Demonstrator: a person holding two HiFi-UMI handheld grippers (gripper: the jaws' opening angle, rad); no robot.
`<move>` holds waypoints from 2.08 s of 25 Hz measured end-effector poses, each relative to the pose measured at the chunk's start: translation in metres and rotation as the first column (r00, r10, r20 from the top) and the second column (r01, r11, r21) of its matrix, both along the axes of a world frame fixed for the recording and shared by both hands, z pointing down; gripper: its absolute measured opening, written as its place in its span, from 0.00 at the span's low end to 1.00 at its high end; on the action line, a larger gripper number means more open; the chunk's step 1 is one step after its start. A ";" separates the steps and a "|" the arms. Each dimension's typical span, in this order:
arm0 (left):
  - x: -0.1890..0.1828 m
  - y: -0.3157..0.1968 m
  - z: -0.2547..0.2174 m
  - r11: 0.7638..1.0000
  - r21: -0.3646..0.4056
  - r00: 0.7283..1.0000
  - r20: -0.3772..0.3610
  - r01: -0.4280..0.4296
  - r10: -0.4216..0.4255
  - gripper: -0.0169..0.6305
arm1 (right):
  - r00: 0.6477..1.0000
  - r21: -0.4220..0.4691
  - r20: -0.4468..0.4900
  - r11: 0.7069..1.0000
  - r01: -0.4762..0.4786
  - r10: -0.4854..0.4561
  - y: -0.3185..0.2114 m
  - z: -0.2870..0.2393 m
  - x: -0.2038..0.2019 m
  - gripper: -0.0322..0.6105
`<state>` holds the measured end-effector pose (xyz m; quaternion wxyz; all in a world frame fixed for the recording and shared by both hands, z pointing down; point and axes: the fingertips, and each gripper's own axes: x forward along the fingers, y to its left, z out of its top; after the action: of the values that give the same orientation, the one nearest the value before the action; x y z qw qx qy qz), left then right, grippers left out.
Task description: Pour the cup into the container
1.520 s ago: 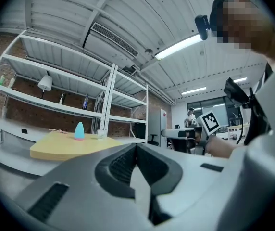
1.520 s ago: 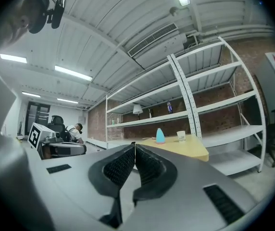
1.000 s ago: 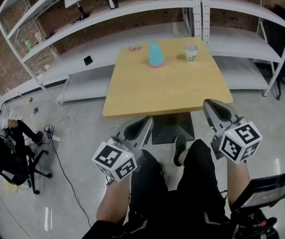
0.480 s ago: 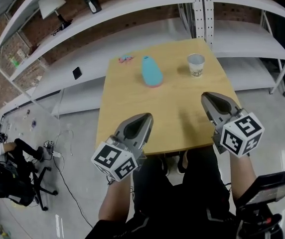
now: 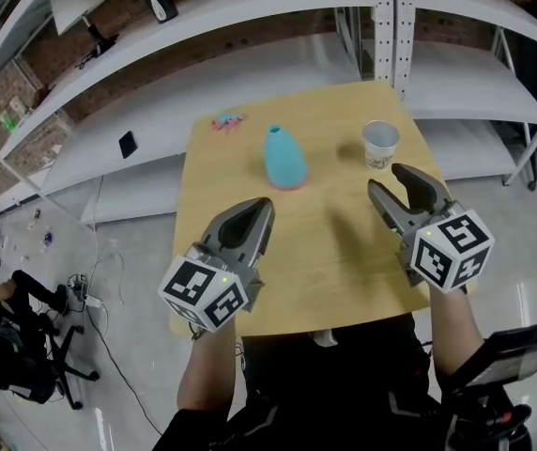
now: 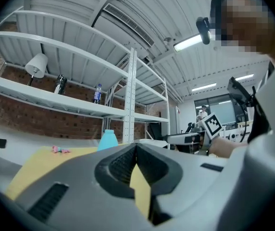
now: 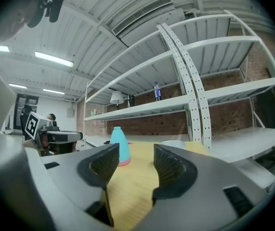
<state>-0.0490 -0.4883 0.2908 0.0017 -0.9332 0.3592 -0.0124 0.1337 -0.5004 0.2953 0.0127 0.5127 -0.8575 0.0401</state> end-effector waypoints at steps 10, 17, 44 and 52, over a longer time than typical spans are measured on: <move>-0.002 -0.041 0.006 1.000 -0.018 1.000 0.000 0.007 -0.007 0.03 | 0.992 -0.125 -0.043 0.985 -0.122 0.117 -0.053 0.032 0.038 0.54; -0.011 -0.065 0.001 0.997 -0.061 0.998 -0.038 0.054 -0.057 0.03 | 0.992 -0.199 -0.071 0.973 -0.116 0.104 -0.084 0.048 0.042 0.58; -0.038 -0.106 0.050 0.985 -0.120 0.991 0.057 0.124 -0.118 0.03 | 0.990 -0.206 -0.135 0.976 -0.068 0.041 -0.109 0.049 0.025 0.51; -0.042 -0.107 0.051 0.985 -0.121 0.992 0.049 0.119 -0.114 0.03 | 0.975 -0.111 -0.217 0.993 0.030 -0.054 -0.103 0.008 -0.010 0.50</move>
<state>-0.0914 -0.5953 0.3418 -0.0496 -0.9084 0.4117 -0.0542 0.1241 -0.6035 0.3034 0.1358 0.4942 -0.8582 0.0287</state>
